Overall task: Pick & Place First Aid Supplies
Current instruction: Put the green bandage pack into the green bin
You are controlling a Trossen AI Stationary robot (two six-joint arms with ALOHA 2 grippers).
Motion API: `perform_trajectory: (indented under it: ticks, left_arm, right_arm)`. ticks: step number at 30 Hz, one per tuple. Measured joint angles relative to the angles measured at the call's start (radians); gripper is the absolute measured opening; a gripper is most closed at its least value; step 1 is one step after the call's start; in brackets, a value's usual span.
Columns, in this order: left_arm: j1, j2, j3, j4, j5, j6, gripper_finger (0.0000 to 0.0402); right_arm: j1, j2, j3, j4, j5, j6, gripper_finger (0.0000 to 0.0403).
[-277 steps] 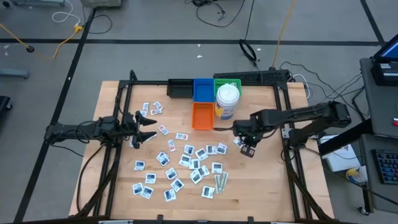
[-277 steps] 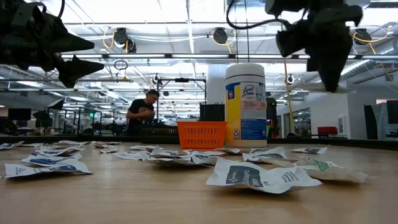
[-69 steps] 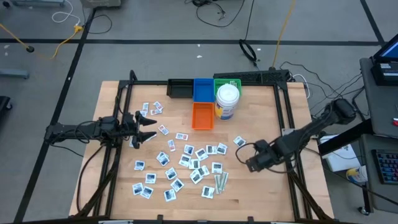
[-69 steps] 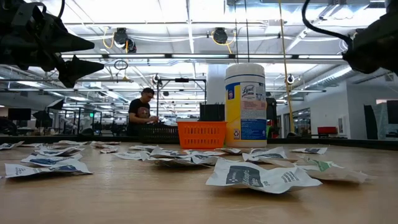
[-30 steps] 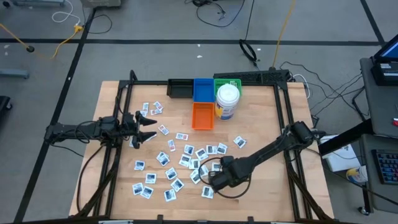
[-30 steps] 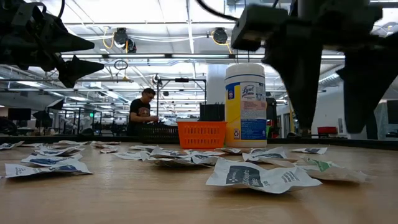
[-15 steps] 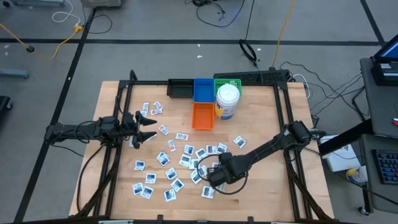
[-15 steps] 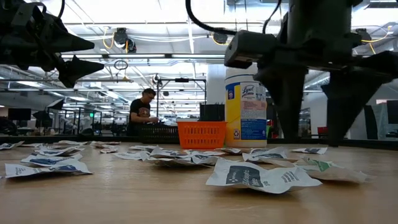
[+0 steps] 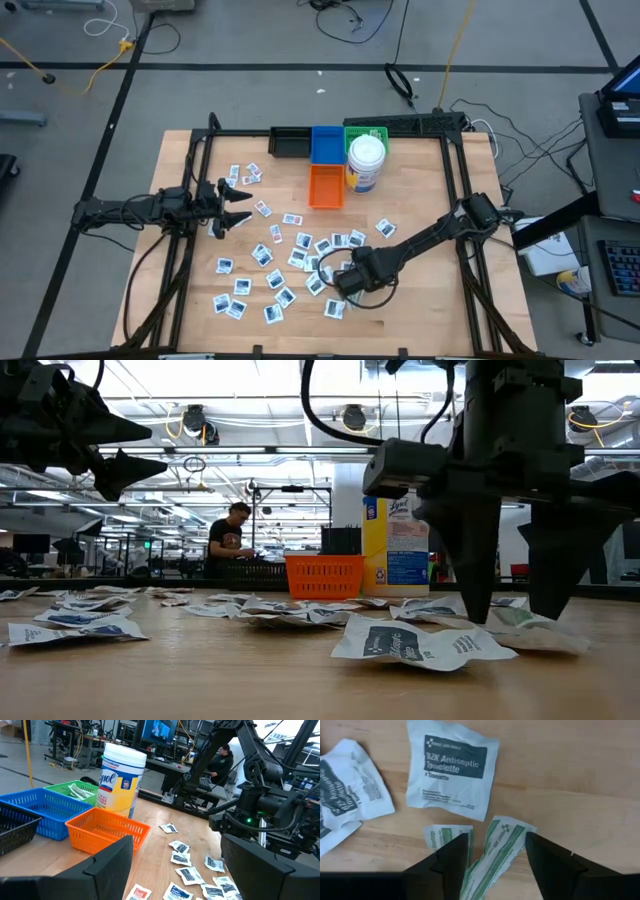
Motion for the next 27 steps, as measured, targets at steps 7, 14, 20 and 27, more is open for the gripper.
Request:
perform_trajectory:
  ticks: [7,14,20,27]
  left_arm:
    - [0.000,0.000,0.000,0.000,0.000,0.000,0.0306]
    - [0.000,0.000,0.000,0.000,0.000,0.000,0.0306]
    - [0.000,0.000,0.000,0.000,0.000,0.000,0.0306]
    - [0.000,0.000,0.000,0.000,0.000,0.000,0.0306]
  right_arm:
    - [0.000,0.000,0.000,0.015,0.001,-0.016,0.0111]
    - [0.000,0.000,-0.001,0.033,-0.001,-0.028,0.0054]
    - [0.000,-0.012,-0.002,0.024,-0.001,-0.066,0.0012]
    - [0.000,-0.085,-0.002,-0.025,-0.001,-0.125,0.0003]
